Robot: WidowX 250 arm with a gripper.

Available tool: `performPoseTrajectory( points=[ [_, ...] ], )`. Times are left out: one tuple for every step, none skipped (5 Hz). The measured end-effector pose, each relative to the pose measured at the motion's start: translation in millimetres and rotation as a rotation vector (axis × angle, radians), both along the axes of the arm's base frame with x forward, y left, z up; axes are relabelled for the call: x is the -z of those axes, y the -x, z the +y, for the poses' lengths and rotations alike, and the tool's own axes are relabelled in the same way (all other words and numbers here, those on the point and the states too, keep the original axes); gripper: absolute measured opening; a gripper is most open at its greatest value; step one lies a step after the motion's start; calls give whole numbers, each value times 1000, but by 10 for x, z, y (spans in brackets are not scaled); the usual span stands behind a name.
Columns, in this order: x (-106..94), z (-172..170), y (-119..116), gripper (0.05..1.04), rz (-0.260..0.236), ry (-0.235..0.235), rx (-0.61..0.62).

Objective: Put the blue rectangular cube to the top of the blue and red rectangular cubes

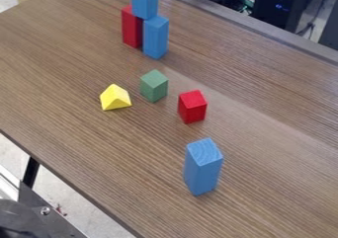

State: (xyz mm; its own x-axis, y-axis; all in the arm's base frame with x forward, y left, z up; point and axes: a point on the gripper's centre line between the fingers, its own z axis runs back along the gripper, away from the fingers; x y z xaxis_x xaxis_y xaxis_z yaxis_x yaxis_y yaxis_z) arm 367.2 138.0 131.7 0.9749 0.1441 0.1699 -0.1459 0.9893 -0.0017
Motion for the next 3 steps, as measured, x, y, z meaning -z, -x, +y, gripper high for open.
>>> performPoseTrajectory(
  points=[
    [51,-2,25,1009,10,-1,0],
    [-34,-41,31,1001,-11,14,1],
    [-326,-88,28,999,-70,22,3]
  ],
)
